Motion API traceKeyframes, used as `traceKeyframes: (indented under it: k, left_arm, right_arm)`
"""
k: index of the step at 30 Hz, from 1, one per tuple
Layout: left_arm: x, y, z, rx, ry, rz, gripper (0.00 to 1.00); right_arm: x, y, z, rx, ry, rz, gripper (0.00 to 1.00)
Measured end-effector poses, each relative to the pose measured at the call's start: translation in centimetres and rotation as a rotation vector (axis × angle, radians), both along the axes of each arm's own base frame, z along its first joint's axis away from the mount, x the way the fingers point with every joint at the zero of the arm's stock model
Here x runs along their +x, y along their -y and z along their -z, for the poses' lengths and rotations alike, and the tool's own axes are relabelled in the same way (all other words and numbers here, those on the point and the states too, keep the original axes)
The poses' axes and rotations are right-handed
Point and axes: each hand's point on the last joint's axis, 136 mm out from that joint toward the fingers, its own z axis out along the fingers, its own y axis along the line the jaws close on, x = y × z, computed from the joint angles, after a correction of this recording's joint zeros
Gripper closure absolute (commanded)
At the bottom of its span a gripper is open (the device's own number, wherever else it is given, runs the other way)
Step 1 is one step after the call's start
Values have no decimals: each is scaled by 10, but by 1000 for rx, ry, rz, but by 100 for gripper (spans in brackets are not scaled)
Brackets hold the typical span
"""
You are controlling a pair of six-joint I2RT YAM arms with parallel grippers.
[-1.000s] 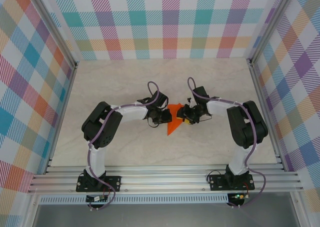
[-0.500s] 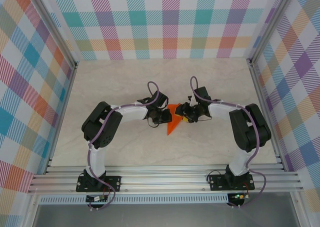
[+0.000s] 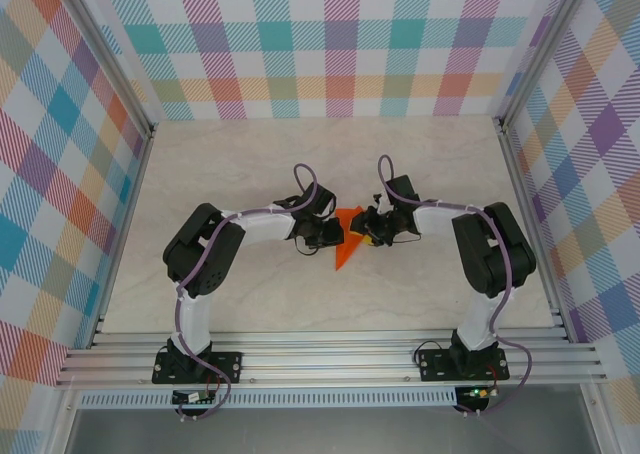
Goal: Fold a paper plane with a square sheet of paper (pick it up from the middle)
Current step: Turn over the paper at the center of the table.
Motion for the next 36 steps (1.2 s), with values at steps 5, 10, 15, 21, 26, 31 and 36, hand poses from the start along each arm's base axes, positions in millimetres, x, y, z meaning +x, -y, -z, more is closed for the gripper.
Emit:
traceKeyframes:
  k: [5, 10, 15, 21, 26, 31, 36]
  left_arm:
    - [-1, 0, -1, -12, 6, -3, 86]
    - [-3, 0, -1, -25, 7, -3, 86]
    - [-5, 0, -2, -37, -2, -7, 86]
    - [-6, 1, -2, -48, -12, -10, 86]
    - [-9, 0, -2, -57, -17, -10, 85]
    - [-12, -1, -5, -74, -20, -21, 83]
    - [-18, -7, -13, -87, -8, -31, 79]
  right_arm:
    - [3, -3, 1, 4, 11, -18, 71]
    - [4, -6, 3, 16, 20, -40, 71]
    - [5, -8, 4, 28, 22, -55, 77]
    - [8, -12, 3, 37, 41, -78, 82]
    - [10, -13, 0, 31, 65, -107, 91]
    - [10, -12, -2, 13, 76, -135, 95]
    - [8, -6, -2, -38, 82, -155, 95]
